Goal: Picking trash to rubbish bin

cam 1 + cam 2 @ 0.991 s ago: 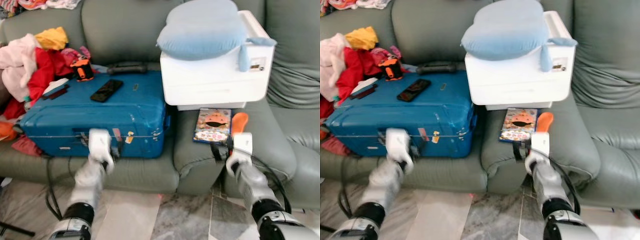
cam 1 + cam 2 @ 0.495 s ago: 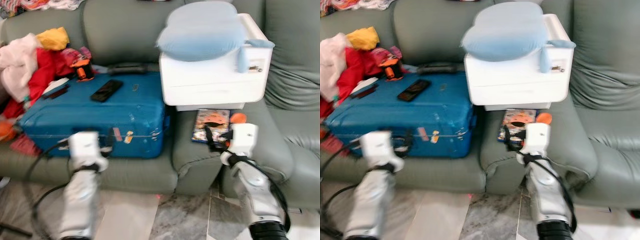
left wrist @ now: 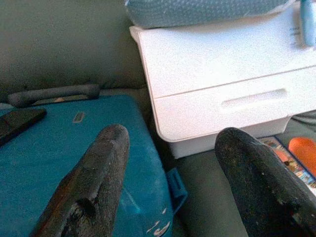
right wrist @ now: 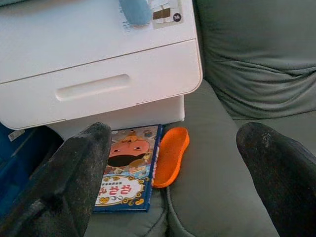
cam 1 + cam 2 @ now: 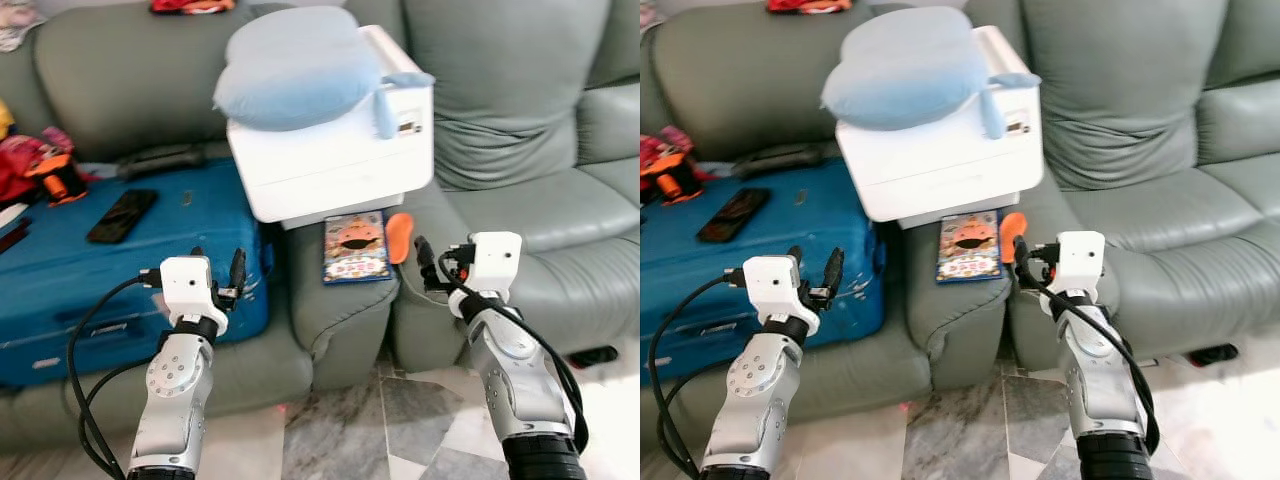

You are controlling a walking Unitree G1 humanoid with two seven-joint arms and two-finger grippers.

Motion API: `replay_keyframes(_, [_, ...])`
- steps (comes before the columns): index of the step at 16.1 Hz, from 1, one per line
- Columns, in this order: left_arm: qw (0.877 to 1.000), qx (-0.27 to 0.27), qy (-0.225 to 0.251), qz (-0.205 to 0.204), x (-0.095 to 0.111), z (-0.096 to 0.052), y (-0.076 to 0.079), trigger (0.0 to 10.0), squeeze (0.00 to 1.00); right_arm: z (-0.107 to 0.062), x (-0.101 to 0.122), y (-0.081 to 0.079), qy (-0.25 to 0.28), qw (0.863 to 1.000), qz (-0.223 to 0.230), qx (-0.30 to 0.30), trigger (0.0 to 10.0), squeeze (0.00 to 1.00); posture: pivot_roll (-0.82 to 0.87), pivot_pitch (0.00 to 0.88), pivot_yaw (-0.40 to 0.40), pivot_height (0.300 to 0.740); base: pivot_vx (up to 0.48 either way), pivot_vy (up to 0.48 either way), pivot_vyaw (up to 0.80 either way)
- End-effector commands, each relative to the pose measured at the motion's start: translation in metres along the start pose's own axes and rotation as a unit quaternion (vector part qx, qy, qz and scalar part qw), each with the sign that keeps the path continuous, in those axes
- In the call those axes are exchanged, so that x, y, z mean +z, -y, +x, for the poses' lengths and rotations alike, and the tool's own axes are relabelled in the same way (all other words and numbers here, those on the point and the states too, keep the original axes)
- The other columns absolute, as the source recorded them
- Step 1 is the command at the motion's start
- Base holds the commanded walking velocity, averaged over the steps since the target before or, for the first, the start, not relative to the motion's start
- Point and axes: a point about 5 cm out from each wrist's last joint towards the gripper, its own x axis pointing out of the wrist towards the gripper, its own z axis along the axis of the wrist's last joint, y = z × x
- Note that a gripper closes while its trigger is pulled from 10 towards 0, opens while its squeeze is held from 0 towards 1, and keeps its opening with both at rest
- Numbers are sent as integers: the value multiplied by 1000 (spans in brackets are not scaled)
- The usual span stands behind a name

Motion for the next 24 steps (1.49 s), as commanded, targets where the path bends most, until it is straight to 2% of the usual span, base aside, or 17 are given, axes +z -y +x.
replay_keyframes(1, [1000,10,1,4,3,0,-6,10000,0,2,8,-6,18,1000,0,15,10000,0,-38,0,90,740,0,0,0])
replay_keyframes(6, [1000,9,-3,4,3,2,-7,10000,0,2,5,-12,9,999,33,28,10000,0,-36,0,99,740,-215,0,0])
replay_keyframes(11, [1000,9,-4,6,3,2,-8,10000,0,4,6,-11,7,999,36,24,10000,0,-32,0,100,740,-289,0,0])
replay_keyframes(12, [1000,9,-5,5,3,1,-7,10000,0,4,3,-10,-3,998,60,17,10000,0,-31,0,99,740,-300,0,0])
replay_keyframes(13, [1000,9,-5,6,3,1,-7,10000,0,5,6,-10,5,999,47,23,10000,0,-30,0,98,740,-292,0,0])
replay_keyframes(24, [1000,-7,-12,18,-1,-1,-8,10000,0,6,8,-13,11,998,39,44,10000,0,-20,0,103,740,-257,0,0])
